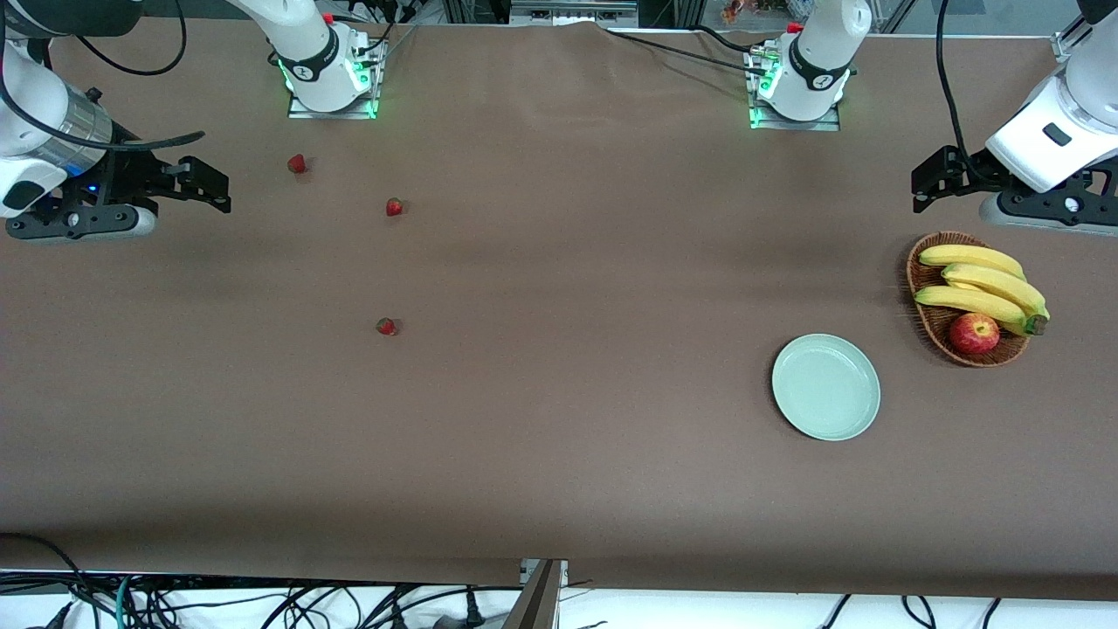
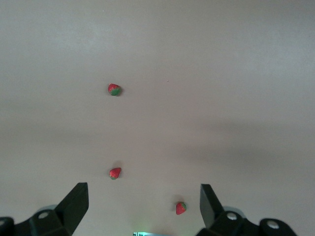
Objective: Collect all strawberries into plate
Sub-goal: 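Reach the right gripper down to the nearest red strawberry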
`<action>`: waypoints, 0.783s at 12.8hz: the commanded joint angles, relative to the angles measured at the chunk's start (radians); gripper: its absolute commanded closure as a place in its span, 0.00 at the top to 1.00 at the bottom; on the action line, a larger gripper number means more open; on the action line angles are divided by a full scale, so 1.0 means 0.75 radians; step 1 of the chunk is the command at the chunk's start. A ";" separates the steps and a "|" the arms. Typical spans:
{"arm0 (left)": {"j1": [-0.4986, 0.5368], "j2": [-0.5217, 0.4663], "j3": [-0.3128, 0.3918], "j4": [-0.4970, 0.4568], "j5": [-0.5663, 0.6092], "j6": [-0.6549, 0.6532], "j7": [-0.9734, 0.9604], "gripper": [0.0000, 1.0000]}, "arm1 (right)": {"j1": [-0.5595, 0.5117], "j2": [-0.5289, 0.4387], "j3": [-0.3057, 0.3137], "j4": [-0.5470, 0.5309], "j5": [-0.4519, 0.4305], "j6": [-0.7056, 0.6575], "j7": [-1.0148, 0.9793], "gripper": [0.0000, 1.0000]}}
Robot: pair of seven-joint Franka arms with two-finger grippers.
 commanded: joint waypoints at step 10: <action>0.004 -0.024 -0.003 -0.024 -0.031 0.005 -0.008 1.00 | 0.150 0.302 0.058 -0.470 0.047 0.858 0.160 1.00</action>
